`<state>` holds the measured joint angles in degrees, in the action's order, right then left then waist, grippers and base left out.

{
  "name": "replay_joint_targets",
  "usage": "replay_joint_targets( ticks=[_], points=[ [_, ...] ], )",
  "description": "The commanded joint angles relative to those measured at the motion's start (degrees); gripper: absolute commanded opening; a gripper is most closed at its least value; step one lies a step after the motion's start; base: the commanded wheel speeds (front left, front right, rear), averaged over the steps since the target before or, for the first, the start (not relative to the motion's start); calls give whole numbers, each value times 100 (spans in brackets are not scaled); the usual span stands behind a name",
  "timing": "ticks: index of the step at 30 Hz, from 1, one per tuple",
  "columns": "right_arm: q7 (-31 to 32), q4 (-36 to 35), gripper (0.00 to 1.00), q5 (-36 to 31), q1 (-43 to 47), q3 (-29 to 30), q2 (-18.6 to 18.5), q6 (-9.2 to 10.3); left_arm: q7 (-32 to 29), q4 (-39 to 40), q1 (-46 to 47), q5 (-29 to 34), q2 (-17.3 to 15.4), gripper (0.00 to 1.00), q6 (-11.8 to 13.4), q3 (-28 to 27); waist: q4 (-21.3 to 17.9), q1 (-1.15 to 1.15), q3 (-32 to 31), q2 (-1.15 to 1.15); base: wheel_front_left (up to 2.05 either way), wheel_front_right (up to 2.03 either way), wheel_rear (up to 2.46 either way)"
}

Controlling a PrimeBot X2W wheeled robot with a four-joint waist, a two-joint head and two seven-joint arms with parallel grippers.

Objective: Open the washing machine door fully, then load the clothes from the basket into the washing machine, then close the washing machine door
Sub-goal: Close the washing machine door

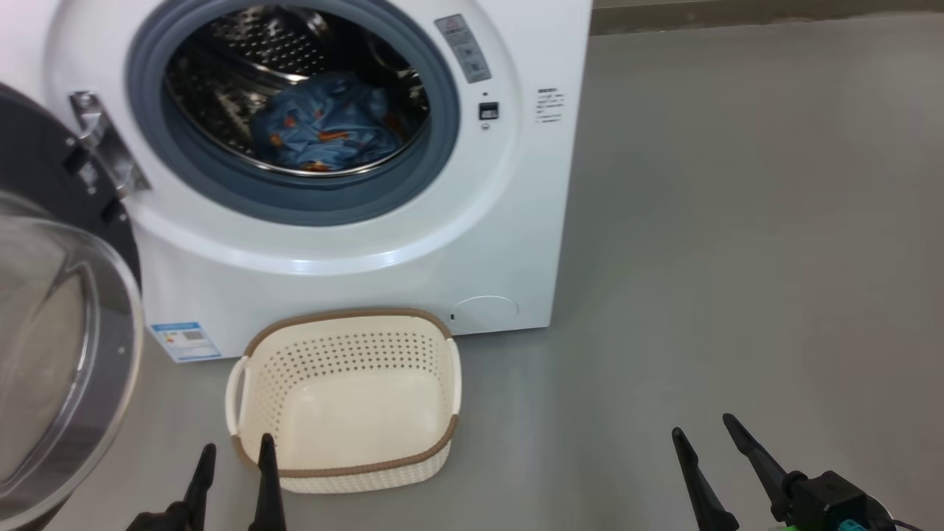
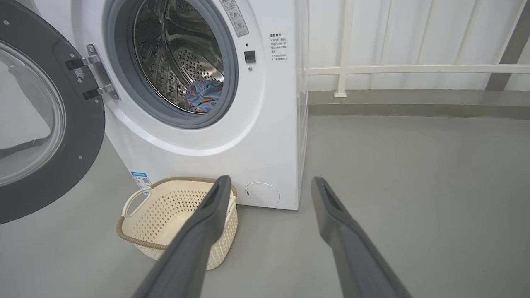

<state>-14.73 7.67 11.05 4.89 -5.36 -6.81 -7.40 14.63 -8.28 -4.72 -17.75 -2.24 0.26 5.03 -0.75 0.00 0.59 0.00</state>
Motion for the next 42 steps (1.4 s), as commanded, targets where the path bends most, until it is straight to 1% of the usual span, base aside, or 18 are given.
replay_joint_targets(
  ticks=[1, 9, 14, 15, 27, 33, 36, 41, 42],
  points=[
    [-27, -165, 100, -58, -143, -134, -59, -9, 37, 220, 175, 97, -64, 100, 70, -174, 195, 0, 0, 0, 0, 0, 0],
    [-27, -162, 100, -56, -199, -201, -142, -9, 37, 303, 150, 157, -64, 100, 210, -160, 794, 0, 13, 0, 0, 0, 0],
    [-27, -167, 100, -58, -236, -243, -203, -9, 37, 197, 142, 196, -64, 100, 231, -128, 1251, 0, 25, 0, 0, 0, 0],
    [-27, -167, 100, -58, -236, -243, -203, -9, 37, 197, 142, 196, -64, 100, 231, -128, 1251, 0, 25, 0, 0, 0, 0],
    [-27, -177, 100, -75, -345, -343, -362, -9, 37, 342, 114, 226, -64, 100, 320, -51, 2423, 0, 81, 0, 0, 0, 0],
    [-27, -208, 100, -91, -427, -350, -405, -9, 37, 447, 84, 192, -64, 100, 373, -48, 2927, 0, 120, 0, 0, 0, 0],
    [-27, -212, 100, -95, -466, -398, -420, -9, 37, 488, 69, 148, -64, 100, 395, -81, 3097, 0, 151, 0, 0, 0, 0],
    [-27, -171, 100, -75, -662, -607, -470, -9, 37, 579, 7, 14, -64, 100, 563, -149, 3159, 0, 247, 0, 0, 0, 0],
    [-27, -153, 100, -63, -702, -653, -481, -9, 37, 592, -8, 7, -64, 94, 597, -165, 3167, 0, 259, 0, 0, 0, 0]
  ],
)
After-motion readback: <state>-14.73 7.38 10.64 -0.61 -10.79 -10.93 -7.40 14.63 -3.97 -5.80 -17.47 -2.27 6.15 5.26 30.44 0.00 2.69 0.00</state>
